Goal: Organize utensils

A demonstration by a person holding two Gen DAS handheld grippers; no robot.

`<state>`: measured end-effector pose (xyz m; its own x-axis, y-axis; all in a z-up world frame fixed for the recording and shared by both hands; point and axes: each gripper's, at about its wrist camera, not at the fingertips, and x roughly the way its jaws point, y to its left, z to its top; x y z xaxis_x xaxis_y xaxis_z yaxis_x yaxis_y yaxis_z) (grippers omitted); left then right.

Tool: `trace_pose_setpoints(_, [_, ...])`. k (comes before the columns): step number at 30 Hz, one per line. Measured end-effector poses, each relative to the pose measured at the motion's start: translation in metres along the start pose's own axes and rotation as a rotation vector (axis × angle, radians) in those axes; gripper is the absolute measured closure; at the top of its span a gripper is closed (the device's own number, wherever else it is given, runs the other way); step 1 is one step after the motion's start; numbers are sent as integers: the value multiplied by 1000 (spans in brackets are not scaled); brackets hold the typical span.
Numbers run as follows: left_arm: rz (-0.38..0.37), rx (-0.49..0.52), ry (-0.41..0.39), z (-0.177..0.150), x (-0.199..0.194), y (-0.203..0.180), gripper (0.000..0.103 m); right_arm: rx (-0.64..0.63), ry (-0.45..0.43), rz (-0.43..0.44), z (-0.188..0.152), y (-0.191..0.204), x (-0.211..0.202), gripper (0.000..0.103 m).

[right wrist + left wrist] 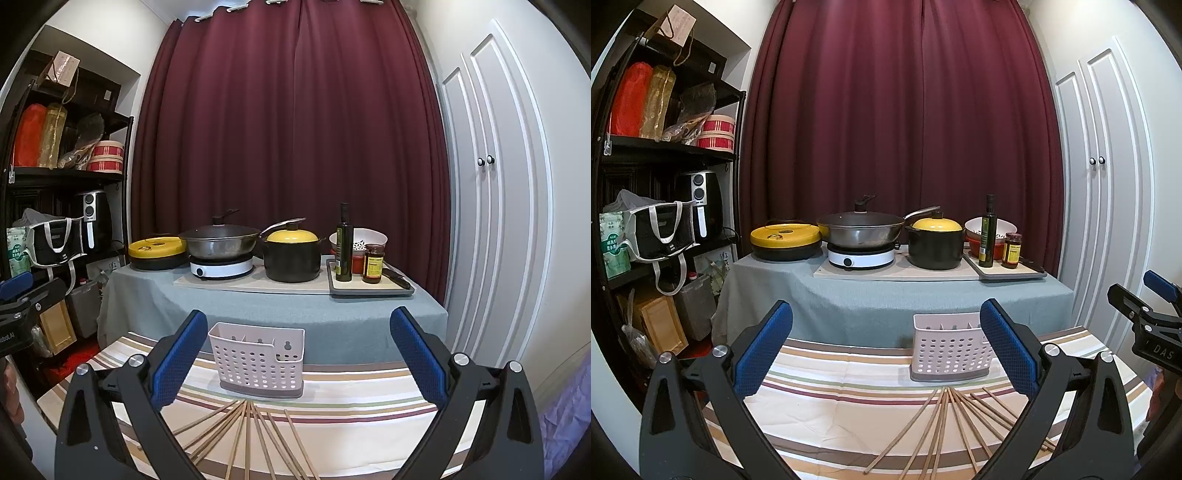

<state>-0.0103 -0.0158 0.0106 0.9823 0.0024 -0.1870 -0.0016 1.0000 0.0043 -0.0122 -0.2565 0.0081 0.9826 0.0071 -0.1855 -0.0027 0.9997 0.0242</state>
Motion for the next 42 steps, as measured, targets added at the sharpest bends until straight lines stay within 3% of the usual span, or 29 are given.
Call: trace_pose_setpoints(42, [-2, 1, -1, 0, -2, 2, 4, -4, -5, 1, -13, 3, 2, 7])
